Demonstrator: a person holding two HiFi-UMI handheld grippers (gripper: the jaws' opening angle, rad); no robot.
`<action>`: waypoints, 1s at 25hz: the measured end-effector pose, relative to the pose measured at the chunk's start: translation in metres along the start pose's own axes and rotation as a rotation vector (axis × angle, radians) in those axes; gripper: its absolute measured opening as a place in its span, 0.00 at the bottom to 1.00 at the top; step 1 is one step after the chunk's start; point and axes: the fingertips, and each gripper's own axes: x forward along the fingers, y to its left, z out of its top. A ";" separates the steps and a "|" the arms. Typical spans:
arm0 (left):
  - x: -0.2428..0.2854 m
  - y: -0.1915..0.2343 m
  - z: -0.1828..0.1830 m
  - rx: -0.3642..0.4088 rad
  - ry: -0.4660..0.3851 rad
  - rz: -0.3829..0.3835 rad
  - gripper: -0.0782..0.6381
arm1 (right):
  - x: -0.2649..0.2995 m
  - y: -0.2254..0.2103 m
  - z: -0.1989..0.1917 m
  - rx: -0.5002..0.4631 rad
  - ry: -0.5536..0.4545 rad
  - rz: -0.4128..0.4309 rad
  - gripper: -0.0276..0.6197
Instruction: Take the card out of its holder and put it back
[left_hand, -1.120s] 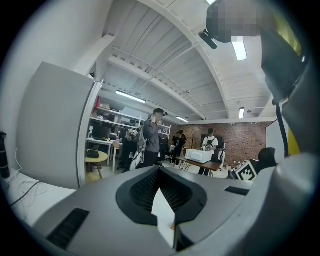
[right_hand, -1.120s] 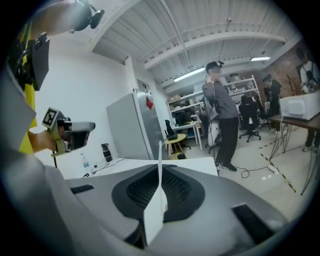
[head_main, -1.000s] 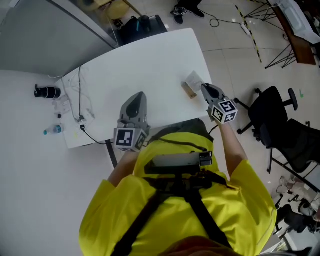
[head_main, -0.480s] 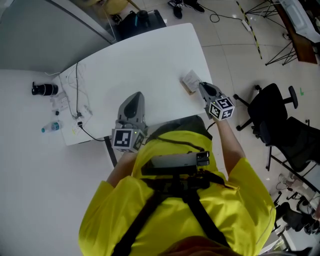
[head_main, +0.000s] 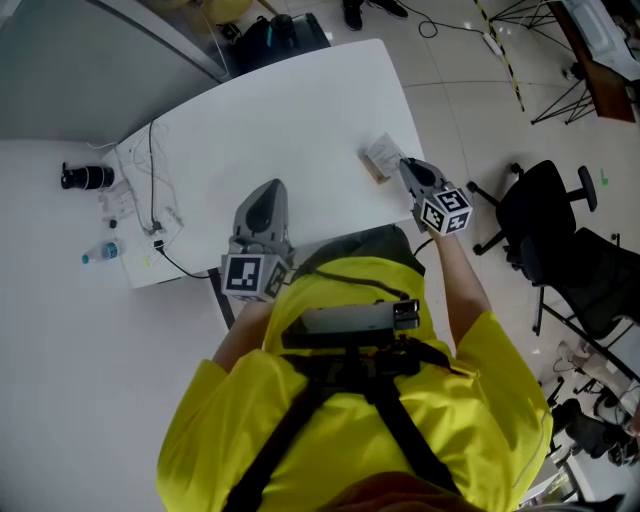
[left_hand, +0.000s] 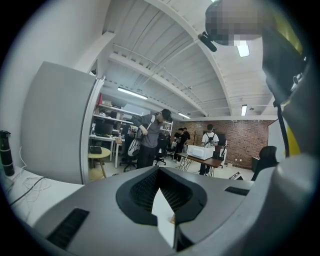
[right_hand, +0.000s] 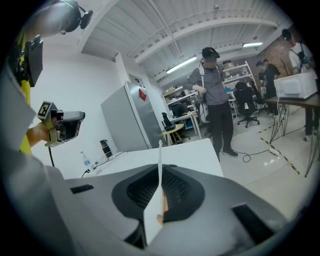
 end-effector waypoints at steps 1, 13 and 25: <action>0.000 0.000 0.001 -0.004 -0.001 0.002 0.12 | 0.000 0.000 0.000 -0.001 0.001 0.002 0.08; -0.005 0.007 -0.006 -0.009 0.007 0.019 0.12 | 0.000 -0.004 0.000 0.013 0.007 -0.005 0.08; -0.006 0.003 -0.003 -0.020 0.000 0.018 0.12 | -0.002 -0.004 0.001 -0.004 0.008 -0.016 0.08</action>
